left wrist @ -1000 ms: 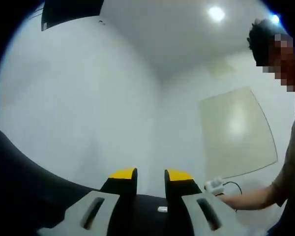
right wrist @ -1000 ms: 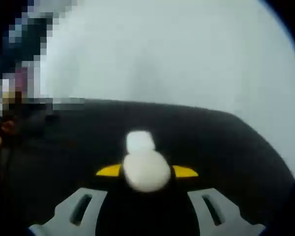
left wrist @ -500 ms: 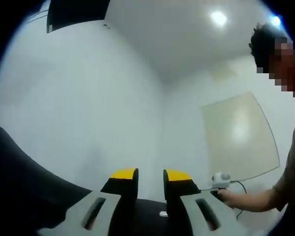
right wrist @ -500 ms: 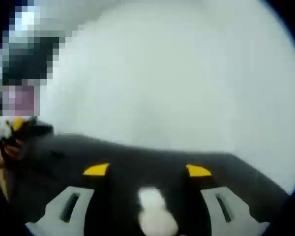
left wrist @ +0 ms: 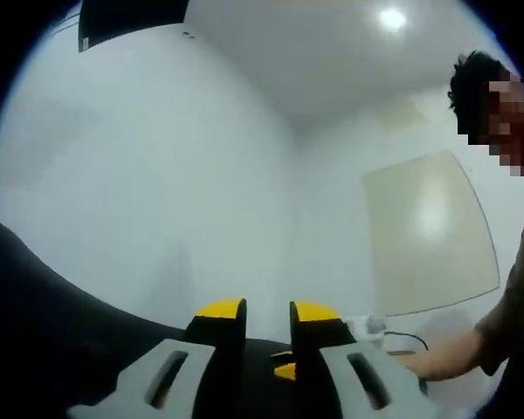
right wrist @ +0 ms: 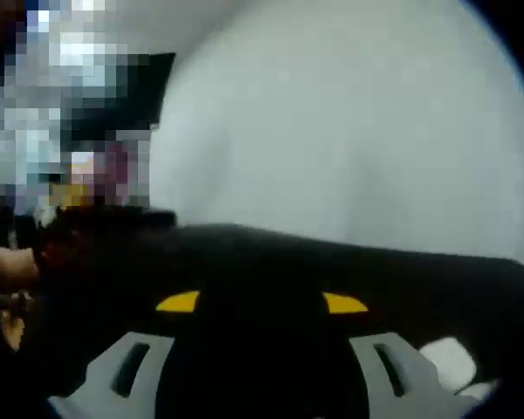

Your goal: Pick up three earphones and place each one into its charging case using tactile feedback, ensure that each earphone is properly inserted and securely positioned inside the case.

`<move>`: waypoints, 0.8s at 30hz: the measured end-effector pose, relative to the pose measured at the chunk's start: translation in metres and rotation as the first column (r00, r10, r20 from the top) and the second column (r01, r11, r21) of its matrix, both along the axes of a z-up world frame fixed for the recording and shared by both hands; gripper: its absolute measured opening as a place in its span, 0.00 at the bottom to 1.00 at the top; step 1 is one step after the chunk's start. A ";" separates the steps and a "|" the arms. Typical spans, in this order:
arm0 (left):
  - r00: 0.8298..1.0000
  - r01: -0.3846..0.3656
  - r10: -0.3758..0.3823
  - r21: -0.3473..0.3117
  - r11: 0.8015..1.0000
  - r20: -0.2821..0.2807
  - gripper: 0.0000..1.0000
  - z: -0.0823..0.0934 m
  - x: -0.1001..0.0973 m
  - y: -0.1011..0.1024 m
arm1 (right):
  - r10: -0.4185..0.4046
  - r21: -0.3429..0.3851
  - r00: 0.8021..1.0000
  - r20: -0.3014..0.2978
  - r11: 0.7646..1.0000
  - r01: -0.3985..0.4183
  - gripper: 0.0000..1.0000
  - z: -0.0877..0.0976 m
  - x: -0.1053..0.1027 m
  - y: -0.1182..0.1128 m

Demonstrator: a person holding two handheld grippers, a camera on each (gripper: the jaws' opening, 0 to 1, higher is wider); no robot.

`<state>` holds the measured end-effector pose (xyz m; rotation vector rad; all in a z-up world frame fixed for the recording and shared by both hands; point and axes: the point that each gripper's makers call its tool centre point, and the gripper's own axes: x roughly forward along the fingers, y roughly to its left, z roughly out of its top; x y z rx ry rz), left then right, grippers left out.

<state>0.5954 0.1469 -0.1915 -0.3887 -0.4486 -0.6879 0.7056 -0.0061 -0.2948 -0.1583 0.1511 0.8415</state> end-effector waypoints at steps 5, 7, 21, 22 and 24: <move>0.998 -0.024 0.027 0.042 0.999 -0.055 0.21 -0.008 0.009 -0.003 | -0.024 0.220 1.000 0.005 0.975 0.022 0.48 0.024 0.002 -0.008; 0.994 -0.033 0.036 0.026 0.999 -0.102 0.23 -0.012 0.015 0.000 | -0.060 0.257 0.998 0.015 0.965 0.054 0.48 0.026 0.009 -0.018; 0.790 -0.137 0.441 0.578 0.804 -0.427 0.47 -0.080 0.083 0.116 | -0.074 0.292 0.997 -0.011 0.954 0.074 0.43 0.028 0.012 -0.020; 0.777 -0.130 0.440 0.569 0.812 -0.451 0.48 -0.083 0.088 0.118 | -0.072 0.291 0.997 -0.009 0.954 0.072 0.43 0.028 0.012 -0.019; 0.777 -0.098 0.446 0.614 0.783 -0.445 0.49 -0.090 0.096 0.114 | -0.071 0.278 0.997 -0.003 0.958 0.069 0.43 0.027 0.012 -0.018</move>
